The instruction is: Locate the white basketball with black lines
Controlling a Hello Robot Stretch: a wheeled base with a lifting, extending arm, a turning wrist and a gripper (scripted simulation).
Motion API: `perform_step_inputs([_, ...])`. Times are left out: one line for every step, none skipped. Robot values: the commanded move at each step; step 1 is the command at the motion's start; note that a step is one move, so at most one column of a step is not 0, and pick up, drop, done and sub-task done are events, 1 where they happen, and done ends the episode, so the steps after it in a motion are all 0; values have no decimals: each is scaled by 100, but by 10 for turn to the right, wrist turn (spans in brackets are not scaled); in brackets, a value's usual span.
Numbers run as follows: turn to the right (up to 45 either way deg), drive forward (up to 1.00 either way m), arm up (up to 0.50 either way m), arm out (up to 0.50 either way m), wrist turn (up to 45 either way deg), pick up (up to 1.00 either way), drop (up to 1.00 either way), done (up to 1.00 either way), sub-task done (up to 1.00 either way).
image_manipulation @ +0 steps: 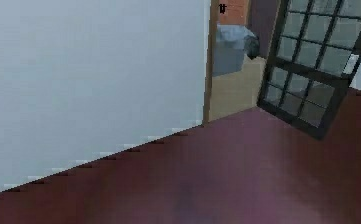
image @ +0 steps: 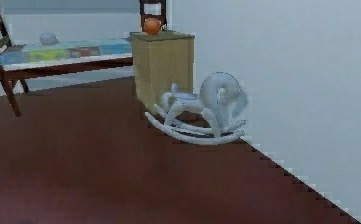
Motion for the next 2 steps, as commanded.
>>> perform_step_inputs([-270,0,0,0,0,0,0,0,0])
perform_step_inputs([0,100,0,0,0,0,0,0,0])
